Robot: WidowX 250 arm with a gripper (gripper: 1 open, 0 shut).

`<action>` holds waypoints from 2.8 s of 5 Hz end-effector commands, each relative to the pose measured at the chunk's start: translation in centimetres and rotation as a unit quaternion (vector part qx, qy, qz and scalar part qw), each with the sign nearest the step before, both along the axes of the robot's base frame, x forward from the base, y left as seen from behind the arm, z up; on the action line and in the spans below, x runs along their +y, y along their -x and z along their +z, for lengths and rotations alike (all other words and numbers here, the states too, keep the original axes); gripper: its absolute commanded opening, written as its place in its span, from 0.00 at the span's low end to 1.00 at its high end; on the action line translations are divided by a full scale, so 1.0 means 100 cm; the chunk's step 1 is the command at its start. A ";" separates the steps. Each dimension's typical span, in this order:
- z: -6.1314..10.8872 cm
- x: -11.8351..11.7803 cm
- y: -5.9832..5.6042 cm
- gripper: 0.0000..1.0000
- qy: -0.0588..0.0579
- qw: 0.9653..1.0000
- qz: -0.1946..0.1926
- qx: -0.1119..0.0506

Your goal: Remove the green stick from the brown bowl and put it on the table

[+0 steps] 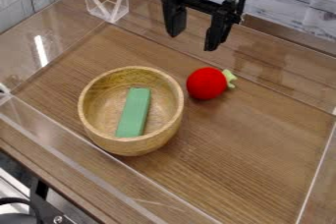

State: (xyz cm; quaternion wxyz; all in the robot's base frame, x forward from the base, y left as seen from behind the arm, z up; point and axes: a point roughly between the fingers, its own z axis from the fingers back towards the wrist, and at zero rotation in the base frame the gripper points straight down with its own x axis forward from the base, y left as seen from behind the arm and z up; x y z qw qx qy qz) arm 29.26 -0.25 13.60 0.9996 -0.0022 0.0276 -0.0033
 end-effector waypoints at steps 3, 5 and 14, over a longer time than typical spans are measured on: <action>-0.051 0.048 0.030 1.00 -0.008 0.994 0.109 0.013; -0.063 0.065 0.052 1.00 -0.009 0.985 0.171 0.005; -0.081 0.074 0.056 1.00 -0.030 0.958 0.281 -0.049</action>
